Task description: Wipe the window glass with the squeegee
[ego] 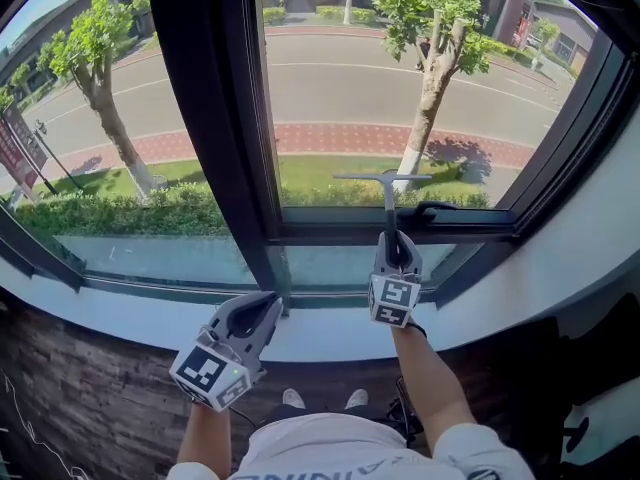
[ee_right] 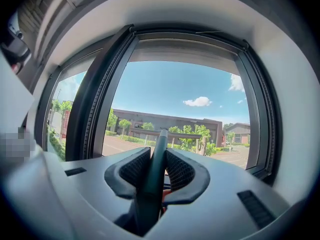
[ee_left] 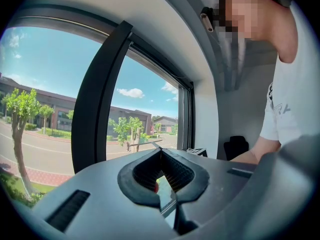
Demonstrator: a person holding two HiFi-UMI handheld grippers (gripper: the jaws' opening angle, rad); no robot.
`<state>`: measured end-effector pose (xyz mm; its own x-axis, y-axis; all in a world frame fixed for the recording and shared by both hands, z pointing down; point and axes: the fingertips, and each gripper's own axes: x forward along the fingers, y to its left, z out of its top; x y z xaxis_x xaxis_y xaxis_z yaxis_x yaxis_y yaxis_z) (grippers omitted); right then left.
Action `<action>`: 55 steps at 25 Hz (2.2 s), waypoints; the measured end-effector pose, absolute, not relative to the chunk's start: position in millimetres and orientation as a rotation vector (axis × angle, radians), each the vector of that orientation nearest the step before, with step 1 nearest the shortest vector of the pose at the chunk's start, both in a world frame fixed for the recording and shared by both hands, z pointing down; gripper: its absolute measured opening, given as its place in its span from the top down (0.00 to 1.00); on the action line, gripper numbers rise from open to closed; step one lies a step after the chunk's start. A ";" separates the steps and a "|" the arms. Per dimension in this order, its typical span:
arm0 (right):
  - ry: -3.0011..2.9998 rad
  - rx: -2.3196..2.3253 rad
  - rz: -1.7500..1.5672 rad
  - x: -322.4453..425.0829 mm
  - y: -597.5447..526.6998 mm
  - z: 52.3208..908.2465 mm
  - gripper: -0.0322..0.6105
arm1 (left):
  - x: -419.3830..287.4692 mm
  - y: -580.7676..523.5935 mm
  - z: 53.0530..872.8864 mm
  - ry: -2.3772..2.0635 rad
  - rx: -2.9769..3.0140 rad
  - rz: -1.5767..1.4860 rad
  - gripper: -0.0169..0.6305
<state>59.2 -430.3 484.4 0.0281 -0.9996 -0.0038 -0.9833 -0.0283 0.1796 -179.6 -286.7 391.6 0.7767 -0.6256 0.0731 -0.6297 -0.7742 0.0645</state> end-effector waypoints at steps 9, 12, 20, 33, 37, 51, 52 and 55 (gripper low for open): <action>-2.075 2.115 -0.117 61.3 -427.6 521.5 0.79 | -166.7 -279.1 388.8 -0.969 2.920 0.103 0.95; -2.064 2.099 -0.079 63.9 -427.9 534.7 0.79 | -165.6 -276.5 392.4 -0.965 2.921 0.123 0.95; -2.171 2.110 -0.127 61.5 -398.9 498.4 0.79 | -166.0 -275.5 394.6 -1.023 2.900 0.126 0.95; -2.419 2.066 -0.258 101.4 -279.0 425.9 0.79 | -145.2 -262.7 393.9 -1.227 2.829 0.029 0.95; -2.429 2.068 -0.252 92.9 -282.9 413.3 0.79 | -158.1 -261.0 389.2 -1.222 2.837 0.024 0.95; -2.333 2.417 -0.426 -27.3 -318.3 291.2 0.79 | -329.1 -260.4 384.9 -1.098 2.926 -0.005 0.95; -2.335 2.436 -0.517 -36.4 -329.0 253.4 0.79 | -334.5 -259.7 383.2 -1.076 2.944 -0.006 0.95; -2.297 2.457 -0.679 -45.6 -369.7 175.1 0.79 | -334.2 -250.5 373.7 -0.985 2.972 -0.013 0.95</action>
<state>-45.6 -369.7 175.1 0.0460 -0.8822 -0.4686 -0.9952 -0.0810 0.0547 -334.2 -250.5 373.7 0.8019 -0.5974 -0.0048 -0.5973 -0.8019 0.0122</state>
